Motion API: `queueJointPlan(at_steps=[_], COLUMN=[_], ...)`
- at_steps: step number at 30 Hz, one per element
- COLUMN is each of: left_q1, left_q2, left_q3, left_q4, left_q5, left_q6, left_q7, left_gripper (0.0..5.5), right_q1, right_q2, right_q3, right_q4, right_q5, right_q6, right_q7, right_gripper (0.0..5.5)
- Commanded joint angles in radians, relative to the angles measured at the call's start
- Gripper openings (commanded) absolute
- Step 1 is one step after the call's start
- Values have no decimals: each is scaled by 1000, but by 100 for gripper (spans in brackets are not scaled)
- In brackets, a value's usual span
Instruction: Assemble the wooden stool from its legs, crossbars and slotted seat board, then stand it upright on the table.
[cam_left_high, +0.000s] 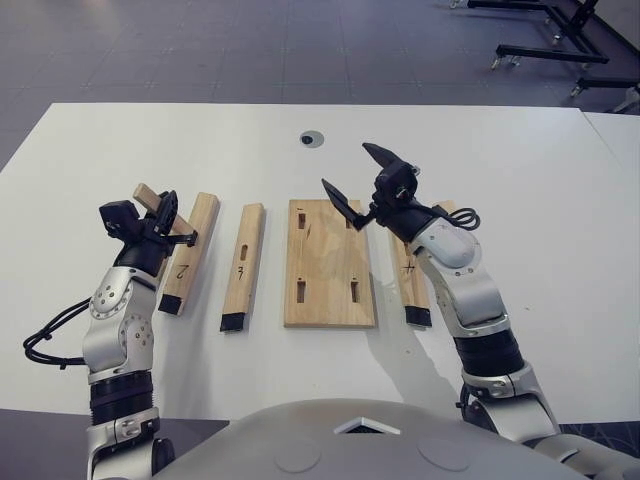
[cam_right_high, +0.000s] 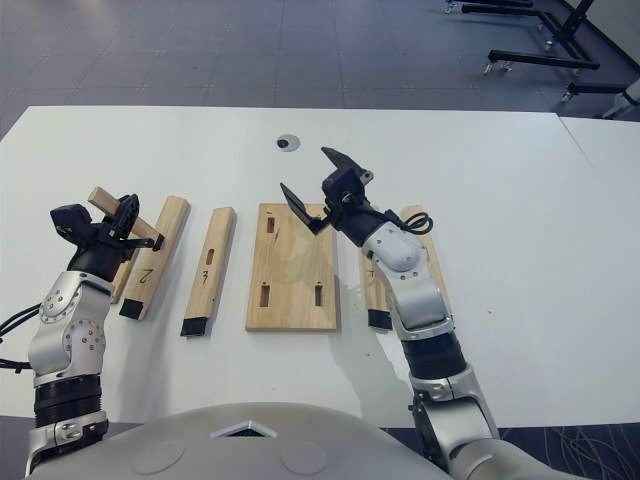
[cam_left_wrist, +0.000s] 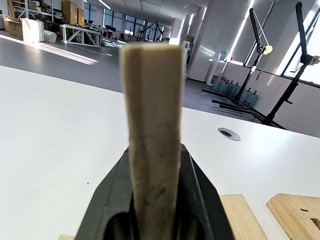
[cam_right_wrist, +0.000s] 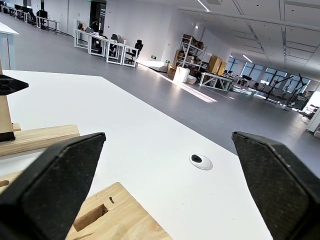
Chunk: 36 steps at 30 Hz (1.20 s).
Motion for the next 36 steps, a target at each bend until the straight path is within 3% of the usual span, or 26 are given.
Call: queueJointPlan(at_steps=[1, 36], left_q1=[-24, 33], left_q2=[10, 7], left_q3=[8, -21], left_q4=[-8, 17], left_q5=[-8, 63], left_q6=[22, 29], left_q7=[6, 24], left_gripper=[39, 39], right_q1=[-17, -15], right_q2=[-5, -9], right_q3=[-8, -9], right_q4=[8, 6], right_q5=[-10, -8], right_q6=[-8, -14], right_q7=[-1, -1], right_gripper=[466, 466])
